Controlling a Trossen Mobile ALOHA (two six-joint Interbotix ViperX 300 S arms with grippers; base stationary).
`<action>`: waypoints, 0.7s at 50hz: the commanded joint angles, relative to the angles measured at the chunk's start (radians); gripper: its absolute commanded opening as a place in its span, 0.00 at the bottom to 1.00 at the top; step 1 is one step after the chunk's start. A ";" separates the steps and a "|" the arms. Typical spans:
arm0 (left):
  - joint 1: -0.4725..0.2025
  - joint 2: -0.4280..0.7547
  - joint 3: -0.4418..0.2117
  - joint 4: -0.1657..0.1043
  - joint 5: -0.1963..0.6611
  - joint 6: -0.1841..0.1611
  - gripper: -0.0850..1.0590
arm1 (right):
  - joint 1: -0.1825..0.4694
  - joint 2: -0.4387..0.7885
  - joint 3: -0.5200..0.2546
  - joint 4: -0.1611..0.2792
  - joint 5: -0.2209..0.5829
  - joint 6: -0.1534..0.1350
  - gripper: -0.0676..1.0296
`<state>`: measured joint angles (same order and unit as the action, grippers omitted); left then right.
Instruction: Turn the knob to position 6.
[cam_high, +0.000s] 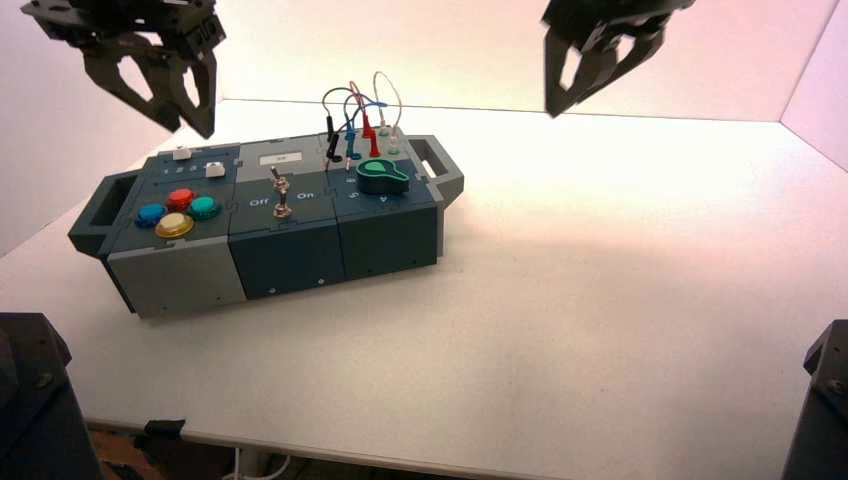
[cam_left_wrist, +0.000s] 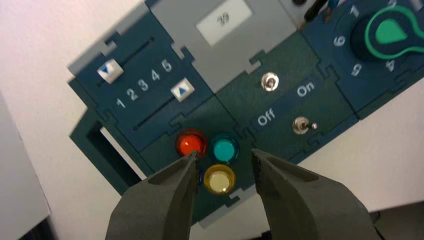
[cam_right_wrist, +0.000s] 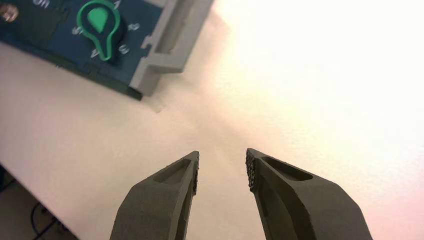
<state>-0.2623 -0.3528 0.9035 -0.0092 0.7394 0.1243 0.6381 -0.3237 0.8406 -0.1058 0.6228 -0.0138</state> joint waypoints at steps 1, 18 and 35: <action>-0.008 -0.021 -0.015 0.003 -0.009 0.003 0.56 | 0.060 0.029 -0.052 0.002 -0.006 0.000 0.52; -0.008 -0.043 -0.023 -0.002 -0.012 0.002 0.54 | 0.170 0.150 -0.210 0.005 0.023 0.000 0.52; -0.008 -0.161 -0.003 -0.009 -0.037 -0.005 0.41 | 0.170 0.330 -0.339 0.002 0.049 0.000 0.40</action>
<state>-0.2623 -0.4755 0.9081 -0.0153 0.7179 0.1212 0.8038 -0.0169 0.5492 -0.1043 0.6703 -0.0138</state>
